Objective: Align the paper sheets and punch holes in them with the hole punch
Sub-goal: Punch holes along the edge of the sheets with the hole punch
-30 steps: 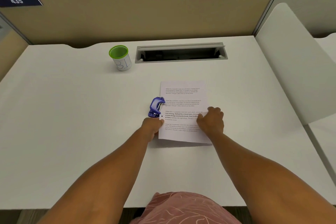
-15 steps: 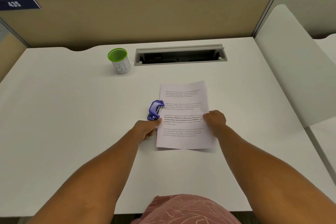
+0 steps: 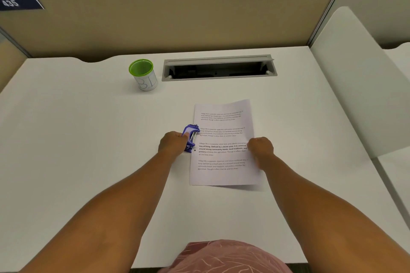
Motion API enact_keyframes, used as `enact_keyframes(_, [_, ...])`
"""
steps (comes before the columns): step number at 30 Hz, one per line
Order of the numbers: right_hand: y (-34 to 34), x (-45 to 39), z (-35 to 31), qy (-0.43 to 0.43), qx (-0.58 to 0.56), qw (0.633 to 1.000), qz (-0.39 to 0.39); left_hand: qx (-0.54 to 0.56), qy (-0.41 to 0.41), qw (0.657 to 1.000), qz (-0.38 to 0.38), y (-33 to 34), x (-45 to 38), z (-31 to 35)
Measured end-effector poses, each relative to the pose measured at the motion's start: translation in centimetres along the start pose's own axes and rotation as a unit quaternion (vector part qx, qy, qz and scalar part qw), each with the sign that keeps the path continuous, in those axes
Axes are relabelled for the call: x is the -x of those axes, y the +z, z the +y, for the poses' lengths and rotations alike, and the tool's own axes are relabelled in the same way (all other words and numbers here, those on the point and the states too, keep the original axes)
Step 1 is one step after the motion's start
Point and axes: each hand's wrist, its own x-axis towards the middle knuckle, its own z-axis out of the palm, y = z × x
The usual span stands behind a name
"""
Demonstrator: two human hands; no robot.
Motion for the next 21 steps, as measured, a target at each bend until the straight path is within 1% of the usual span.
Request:
enact_keyframes(4, [-0.1,-0.1,-0.2,0.013,0.007,1.0,-0.011,-0.018,-0.026,0.999,-0.005,0.3,-0.5,0.3])
enact_keyframes(11, [0.3,-0.2,-0.1,-0.001,-0.003,1.0,-0.019,0.031,-0.061,0.998,-0.012,1.1,-0.9,0.6])
enact_keyframes(18, [0.6,-0.7,0.5,-0.029,-0.015,0.999,-0.017,0.031,-0.048,0.998,-0.021,1.2,-1.5,0.5])
enact_keyframes(21, [0.7,-0.8,0.4,-0.037,-0.021,0.999,-0.022,0.041,-0.055,0.997,-0.028,1.1,-2.0,0.3])
